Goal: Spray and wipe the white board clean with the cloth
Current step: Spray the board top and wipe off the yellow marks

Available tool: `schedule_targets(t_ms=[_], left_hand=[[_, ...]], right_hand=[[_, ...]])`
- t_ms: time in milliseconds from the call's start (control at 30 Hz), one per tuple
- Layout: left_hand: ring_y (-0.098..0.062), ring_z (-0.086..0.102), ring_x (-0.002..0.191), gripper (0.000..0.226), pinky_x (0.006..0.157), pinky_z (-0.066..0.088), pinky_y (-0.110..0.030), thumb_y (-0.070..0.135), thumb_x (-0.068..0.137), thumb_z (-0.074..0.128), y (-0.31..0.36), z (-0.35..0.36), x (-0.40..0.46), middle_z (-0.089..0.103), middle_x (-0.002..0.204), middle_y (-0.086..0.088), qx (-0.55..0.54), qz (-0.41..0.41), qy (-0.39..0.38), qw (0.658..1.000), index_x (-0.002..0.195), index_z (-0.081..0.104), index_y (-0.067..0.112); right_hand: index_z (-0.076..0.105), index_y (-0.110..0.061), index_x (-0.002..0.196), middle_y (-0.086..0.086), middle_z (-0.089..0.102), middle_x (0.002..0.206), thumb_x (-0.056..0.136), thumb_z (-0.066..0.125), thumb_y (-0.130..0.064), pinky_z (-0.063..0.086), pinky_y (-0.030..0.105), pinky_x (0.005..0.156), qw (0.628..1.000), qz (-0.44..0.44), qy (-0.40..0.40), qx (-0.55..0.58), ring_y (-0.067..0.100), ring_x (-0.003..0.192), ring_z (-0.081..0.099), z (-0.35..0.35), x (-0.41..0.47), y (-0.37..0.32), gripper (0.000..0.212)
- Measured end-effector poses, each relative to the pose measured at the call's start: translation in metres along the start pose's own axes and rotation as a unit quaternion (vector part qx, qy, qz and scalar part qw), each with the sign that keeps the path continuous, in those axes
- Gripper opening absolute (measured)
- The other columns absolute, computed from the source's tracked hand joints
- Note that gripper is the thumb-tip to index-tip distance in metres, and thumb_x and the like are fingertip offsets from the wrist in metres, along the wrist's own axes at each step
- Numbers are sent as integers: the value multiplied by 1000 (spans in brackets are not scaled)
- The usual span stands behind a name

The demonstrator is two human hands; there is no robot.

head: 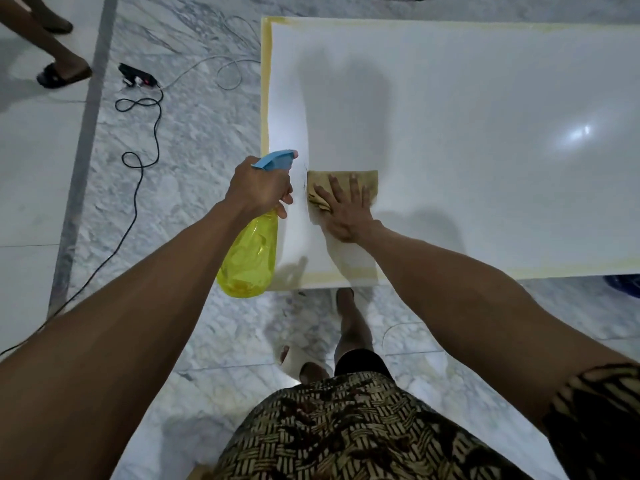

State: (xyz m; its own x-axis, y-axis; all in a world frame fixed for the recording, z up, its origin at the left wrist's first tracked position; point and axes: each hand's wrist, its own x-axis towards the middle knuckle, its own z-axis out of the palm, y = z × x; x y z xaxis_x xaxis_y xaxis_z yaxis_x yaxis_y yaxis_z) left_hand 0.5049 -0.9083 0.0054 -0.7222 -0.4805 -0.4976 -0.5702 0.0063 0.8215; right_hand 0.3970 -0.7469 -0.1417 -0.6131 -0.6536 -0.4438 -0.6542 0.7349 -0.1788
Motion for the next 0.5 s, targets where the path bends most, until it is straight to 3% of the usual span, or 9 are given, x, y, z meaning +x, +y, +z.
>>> schedule_targets(t_ms=[333,500], left_hand=[[-27,72,73,52,44,56,-29,-5,94,47,-9,2,-33,68,87,-17,8,-11,1,1000,130,72,23],[-27,72,75,49,46,58,-27,-3,97,48,5,-3,-39,68,87,-16,18,21,-2,1000,136,70,18]], right_hand=[[1,-40,156,-3,-14,165,103,29,-43,-10,60,118,998,-20,-57,16,40,147,-23,32,-82,-22,59],[4,-42,155,-8,-12,165,104,26,-44,-10,59,119,989,2,-143,47,36,149,-21,22,-101,-32,56]])
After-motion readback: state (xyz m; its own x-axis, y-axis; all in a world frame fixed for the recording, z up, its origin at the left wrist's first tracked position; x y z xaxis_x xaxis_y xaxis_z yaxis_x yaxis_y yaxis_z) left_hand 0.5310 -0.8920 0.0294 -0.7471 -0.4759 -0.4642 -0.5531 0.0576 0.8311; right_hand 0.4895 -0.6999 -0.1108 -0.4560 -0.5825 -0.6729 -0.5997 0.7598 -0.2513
